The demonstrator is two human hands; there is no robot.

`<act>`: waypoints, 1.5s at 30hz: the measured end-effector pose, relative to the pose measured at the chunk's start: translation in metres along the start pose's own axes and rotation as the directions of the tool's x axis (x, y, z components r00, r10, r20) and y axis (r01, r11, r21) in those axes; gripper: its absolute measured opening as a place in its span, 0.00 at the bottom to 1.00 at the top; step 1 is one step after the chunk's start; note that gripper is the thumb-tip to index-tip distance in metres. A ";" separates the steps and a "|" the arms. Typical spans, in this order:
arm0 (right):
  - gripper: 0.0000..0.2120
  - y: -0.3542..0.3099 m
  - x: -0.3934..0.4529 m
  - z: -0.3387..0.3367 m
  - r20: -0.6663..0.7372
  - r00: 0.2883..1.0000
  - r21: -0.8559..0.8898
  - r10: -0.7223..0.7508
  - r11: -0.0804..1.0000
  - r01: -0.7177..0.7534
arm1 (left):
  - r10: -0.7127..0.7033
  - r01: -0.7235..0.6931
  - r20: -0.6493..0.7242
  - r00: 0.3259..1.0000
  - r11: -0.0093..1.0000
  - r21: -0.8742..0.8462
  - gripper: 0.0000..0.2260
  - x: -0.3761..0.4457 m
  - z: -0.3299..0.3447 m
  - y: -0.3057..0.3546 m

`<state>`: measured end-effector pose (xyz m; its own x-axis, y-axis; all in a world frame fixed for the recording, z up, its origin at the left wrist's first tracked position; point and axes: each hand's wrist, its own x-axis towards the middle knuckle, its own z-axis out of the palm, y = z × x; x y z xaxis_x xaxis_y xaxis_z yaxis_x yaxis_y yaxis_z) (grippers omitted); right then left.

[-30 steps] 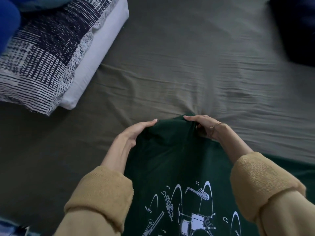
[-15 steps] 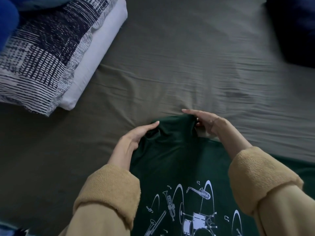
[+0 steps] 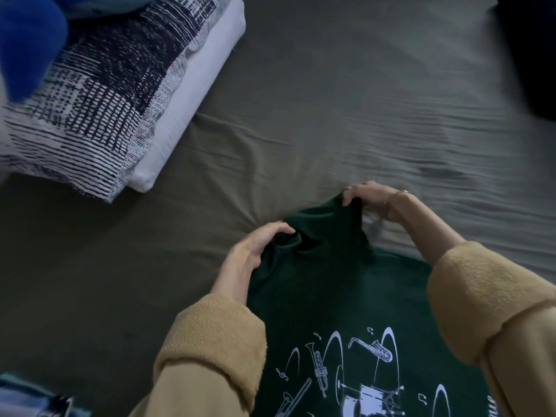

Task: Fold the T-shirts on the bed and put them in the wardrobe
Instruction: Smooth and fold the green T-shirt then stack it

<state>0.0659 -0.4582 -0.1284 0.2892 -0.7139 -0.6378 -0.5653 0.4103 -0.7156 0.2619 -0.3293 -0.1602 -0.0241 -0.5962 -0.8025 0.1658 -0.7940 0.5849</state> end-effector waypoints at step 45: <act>0.40 -0.005 0.033 0.024 -0.065 0.997 -0.350 -0.048 0.937 0.022 | 0.531 0.041 -0.297 0.794 0.440 0.897 0.17 -0.013 -0.006 0.001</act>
<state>0.0973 -0.4700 -0.1523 0.2648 -0.7680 -0.5831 -0.7935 0.1701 -0.5843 0.2684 -0.3216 -0.1500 0.3614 -0.8595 -0.3614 -0.8126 -0.4805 0.3299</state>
